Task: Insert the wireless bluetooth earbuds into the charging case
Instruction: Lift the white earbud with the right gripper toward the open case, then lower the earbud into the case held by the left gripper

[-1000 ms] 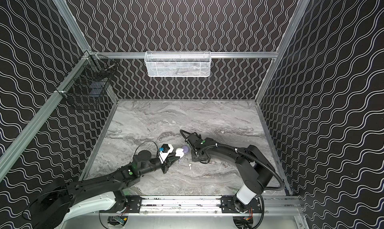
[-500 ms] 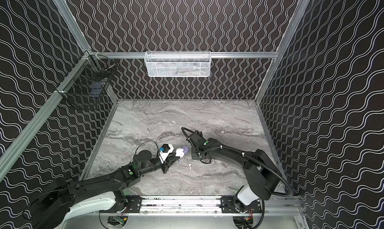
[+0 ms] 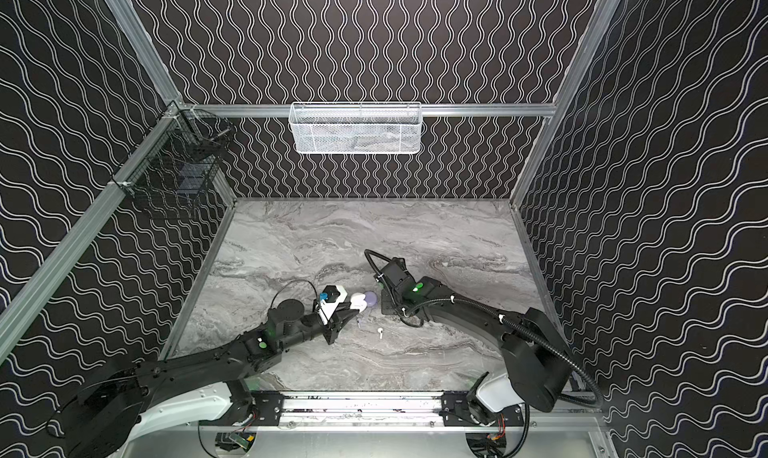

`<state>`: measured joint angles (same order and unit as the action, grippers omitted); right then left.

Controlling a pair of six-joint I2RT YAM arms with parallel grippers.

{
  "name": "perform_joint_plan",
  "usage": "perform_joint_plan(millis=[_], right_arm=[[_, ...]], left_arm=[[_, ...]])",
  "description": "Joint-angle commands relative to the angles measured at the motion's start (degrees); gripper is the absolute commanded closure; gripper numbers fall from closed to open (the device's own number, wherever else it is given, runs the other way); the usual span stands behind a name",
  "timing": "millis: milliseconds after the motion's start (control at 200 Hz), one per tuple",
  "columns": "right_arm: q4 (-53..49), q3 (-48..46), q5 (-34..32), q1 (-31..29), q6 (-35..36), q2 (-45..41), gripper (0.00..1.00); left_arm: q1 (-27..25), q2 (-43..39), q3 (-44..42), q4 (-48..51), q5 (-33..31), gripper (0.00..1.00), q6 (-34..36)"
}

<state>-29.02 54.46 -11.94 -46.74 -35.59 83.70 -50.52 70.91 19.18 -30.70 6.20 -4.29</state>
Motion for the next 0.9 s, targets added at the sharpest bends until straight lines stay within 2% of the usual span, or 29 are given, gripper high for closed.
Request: perform_joint_plan(millis=[0,606,896], right_arm=[[0.47,0.54,-1.24,-0.37,-1.62,-1.20,0.90],[0.61,5.29,-3.34,-4.33,-2.66,-5.19,0.90],[3.40,6.97,-1.95,-6.28,-2.69,-5.57,0.90]], left_arm=[[0.15,0.17,0.66,-0.70,-1.83,1.00,-0.23],[0.42,1.07,1.39,2.03,-7.16,1.00,-0.98],[0.64,0.54,1.22,2.49,-9.04,1.00,-1.33]])
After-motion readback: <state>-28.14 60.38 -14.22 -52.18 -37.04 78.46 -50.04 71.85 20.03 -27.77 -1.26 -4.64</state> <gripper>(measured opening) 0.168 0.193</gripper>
